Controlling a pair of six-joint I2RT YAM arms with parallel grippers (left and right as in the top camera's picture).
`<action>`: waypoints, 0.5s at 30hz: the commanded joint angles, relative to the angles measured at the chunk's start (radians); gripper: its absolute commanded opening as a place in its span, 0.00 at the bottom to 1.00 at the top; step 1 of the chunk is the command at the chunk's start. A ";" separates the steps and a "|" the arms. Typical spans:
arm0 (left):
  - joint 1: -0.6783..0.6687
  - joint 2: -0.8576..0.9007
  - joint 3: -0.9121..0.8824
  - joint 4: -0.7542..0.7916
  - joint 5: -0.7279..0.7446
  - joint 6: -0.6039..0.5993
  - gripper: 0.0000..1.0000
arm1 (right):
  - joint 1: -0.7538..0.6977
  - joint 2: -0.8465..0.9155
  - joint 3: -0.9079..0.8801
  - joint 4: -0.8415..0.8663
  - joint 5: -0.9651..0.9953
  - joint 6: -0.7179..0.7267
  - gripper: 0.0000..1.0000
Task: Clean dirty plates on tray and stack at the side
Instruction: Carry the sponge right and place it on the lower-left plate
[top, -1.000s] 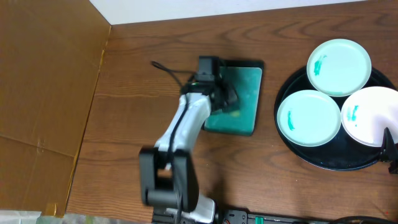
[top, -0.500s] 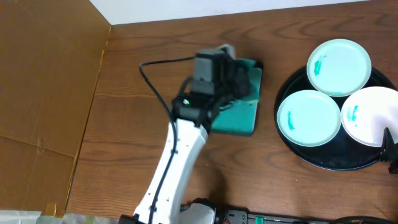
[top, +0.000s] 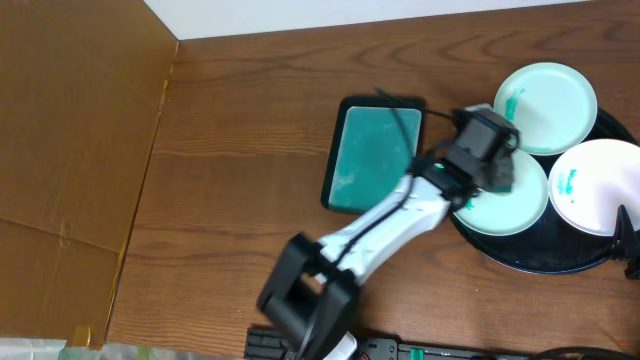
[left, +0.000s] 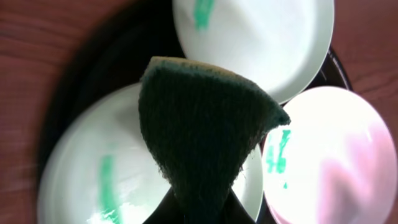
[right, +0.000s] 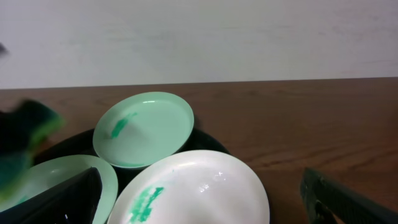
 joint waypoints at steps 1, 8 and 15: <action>-0.048 0.086 -0.001 0.037 -0.040 -0.074 0.07 | 0.008 -0.005 -0.002 -0.004 0.009 -0.013 0.99; -0.064 0.144 -0.001 0.035 -0.039 -0.088 0.37 | 0.008 -0.005 -0.002 -0.004 0.009 -0.013 0.99; -0.054 0.125 0.003 0.047 -0.039 -0.048 0.66 | 0.008 -0.005 -0.002 -0.004 0.009 -0.013 0.99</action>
